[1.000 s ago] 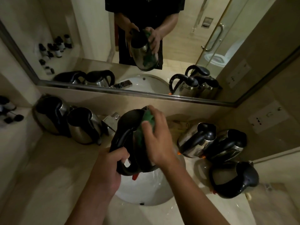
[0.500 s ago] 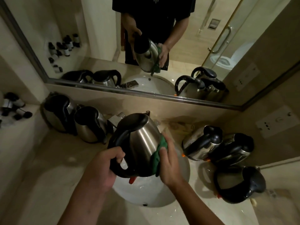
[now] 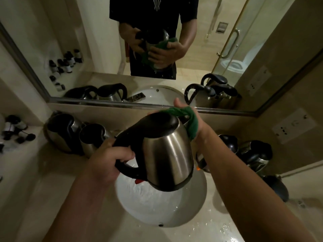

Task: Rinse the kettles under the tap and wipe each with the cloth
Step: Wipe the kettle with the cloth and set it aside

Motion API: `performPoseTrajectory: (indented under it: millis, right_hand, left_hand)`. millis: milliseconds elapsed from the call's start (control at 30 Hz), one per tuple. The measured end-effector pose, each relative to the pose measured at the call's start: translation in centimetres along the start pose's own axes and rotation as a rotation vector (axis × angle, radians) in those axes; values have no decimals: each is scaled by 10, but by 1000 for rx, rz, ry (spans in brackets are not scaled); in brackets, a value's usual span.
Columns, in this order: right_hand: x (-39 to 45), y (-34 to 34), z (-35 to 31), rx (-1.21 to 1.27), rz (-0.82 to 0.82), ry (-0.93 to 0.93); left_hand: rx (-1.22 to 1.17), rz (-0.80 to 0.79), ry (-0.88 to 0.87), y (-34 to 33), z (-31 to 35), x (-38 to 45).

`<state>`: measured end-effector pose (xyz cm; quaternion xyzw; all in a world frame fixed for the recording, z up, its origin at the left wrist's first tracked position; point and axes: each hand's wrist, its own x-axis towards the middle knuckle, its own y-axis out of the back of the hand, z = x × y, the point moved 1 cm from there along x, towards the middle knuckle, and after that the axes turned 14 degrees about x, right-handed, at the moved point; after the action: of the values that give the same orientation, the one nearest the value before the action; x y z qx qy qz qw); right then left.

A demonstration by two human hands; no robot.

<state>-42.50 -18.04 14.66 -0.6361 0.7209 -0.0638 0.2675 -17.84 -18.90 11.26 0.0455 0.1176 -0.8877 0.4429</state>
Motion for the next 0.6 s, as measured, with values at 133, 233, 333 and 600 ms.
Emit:
performPoseTrajectory:
  millis: [133, 233, 333, 600]
  right_hand:
    - [1, 1, -4, -204, -74, 42]
    - [-3, 10, 8, -276, -41, 2]
    - [-9, 33, 42, -148, 26, -117]
    - [-52, 58, 105, 185, 371, -162]
  left_hand:
    - [82, 5, -25, -1, 14, 5]
    - [62, 10, 17, -3, 11, 7]
    - [-23, 35, 109, -2, 3, 10]
    - [-74, 170, 162, -7, -8, 18]
